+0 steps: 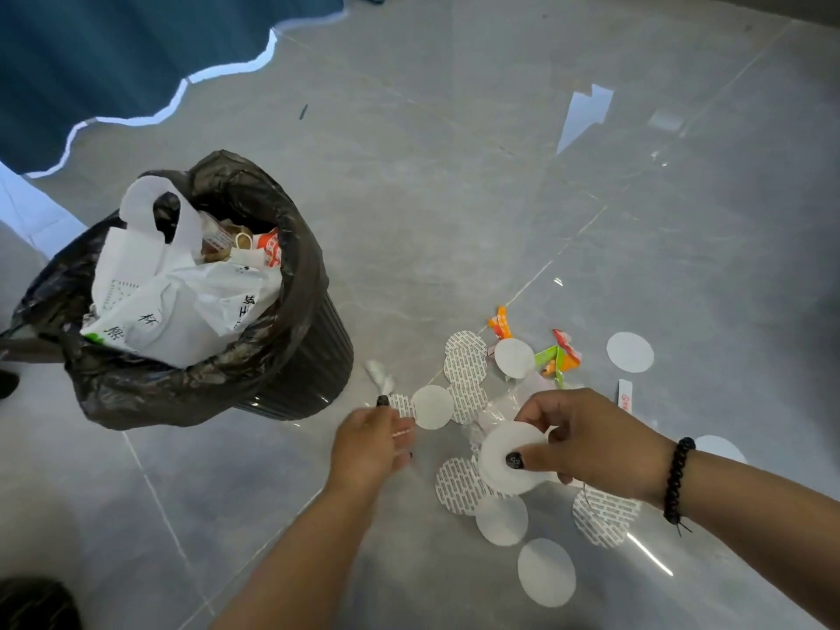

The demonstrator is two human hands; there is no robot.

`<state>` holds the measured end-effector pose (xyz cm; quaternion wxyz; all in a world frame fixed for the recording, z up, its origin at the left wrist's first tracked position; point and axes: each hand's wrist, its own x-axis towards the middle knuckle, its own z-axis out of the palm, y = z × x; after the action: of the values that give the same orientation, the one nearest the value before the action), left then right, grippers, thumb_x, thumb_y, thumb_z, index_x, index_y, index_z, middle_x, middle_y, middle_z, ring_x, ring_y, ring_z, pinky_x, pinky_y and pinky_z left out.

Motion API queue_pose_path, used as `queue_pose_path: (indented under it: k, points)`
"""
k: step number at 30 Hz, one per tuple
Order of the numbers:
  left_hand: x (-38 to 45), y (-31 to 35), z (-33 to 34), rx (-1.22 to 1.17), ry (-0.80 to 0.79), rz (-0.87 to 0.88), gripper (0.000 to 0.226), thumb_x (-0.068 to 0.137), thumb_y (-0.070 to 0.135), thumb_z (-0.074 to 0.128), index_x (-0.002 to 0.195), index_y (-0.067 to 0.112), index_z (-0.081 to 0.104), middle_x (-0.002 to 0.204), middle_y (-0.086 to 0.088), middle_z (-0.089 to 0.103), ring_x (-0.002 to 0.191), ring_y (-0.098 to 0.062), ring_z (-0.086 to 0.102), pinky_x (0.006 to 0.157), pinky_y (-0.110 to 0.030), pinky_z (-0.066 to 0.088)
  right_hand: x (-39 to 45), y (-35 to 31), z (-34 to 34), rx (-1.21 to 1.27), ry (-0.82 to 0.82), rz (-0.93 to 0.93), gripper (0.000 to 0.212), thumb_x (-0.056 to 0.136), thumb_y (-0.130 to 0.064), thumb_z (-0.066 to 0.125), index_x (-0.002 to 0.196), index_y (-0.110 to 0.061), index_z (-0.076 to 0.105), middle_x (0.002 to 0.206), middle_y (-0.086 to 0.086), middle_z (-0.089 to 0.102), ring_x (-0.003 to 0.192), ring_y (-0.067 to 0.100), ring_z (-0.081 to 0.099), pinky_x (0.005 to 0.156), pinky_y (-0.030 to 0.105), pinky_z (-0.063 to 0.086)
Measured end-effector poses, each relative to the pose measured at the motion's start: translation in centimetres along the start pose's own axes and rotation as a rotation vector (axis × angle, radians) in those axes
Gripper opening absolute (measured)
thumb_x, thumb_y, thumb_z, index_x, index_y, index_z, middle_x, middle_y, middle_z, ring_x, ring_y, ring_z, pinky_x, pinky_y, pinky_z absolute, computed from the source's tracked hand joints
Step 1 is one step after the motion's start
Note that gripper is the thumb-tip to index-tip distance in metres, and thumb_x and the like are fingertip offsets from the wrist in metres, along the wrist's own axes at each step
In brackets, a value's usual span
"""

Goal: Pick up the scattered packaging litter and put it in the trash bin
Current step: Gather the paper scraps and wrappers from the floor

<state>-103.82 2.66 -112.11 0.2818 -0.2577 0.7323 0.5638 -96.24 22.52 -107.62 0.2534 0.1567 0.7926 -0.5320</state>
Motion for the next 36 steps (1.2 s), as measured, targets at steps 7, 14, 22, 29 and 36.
queue_pose_path:
  k: [7, 14, 22, 29, 36]
  points:
    - [11.3, 0.5, 1.4, 0.455, 0.310, 0.023, 0.056, 0.084, 0.046, 0.058, 0.116, 0.000, 0.055, 0.116, -0.019, 0.062, 0.104, -0.036, 0.059, 0.091, -0.040, 0.050, -1.9, 2.7, -1.1, 0.040, -0.004, 0.117, 0.012, 0.077, -0.012, 0.075, 0.085, -0.011, 0.067, 0.068, -0.008, 0.068, 0.047, 0.002, 0.054, 0.047, 0.015, 0.042]
    - [9.5, 0.0, 3.0, 0.674, 0.265, 0.233, 0.022, 0.086, 0.019, 0.061, 0.107, 0.013, 0.060, 0.117, -0.009, 0.063, 0.105, -0.026, 0.060, 0.086, -0.034, 0.050, -1.0, 2.5, -1.1, 0.016, -0.028, 0.149, 0.008, 0.080, -0.012, 0.072, 0.086, -0.011, 0.067, 0.074, -0.003, 0.070, 0.053, 0.013, 0.060, 0.046, 0.020, 0.043]
    - [-3.1, 8.8, -3.4, 0.244, -0.165, 0.468, 0.018, 0.082, 0.011, 0.072, 0.099, 0.014, 0.066, 0.082, -0.001, 0.072, 0.075, -0.007, 0.067, 0.065, -0.012, 0.051, 0.5, -0.6, -0.3, 0.020, 0.046, 0.030, 0.005, 0.082, -0.012, 0.069, 0.083, -0.017, 0.069, 0.075, -0.002, 0.071, 0.057, 0.011, 0.066, 0.051, 0.022, 0.049]
    - [-10.5, 16.9, -15.2, -0.057, 0.049, 0.796, 0.028, 0.063, 0.005, 0.081, 0.083, 0.020, 0.067, 0.078, 0.001, 0.073, 0.070, -0.010, 0.069, 0.062, -0.020, 0.056, 1.1, -3.8, 0.5, 0.024, 0.100, -0.072, 0.010, 0.081, -0.003, 0.067, 0.074, -0.010, 0.067, 0.063, -0.001, 0.064, 0.052, 0.015, 0.063, 0.046, 0.026, 0.044]
    - [-6.2, 18.4, -16.3, 0.013, 0.449, 0.779, 0.017, 0.076, 0.007, 0.073, 0.089, 0.011, 0.063, 0.065, 0.012, 0.069, 0.054, -0.001, 0.059, 0.056, -0.023, 0.048, 2.8, -7.7, 2.4, 0.080, 0.027, -0.140, 0.002, 0.081, -0.005, 0.069, 0.081, -0.008, 0.068, 0.068, 0.002, 0.069, 0.056, 0.019, 0.066, 0.048, 0.028, 0.045]
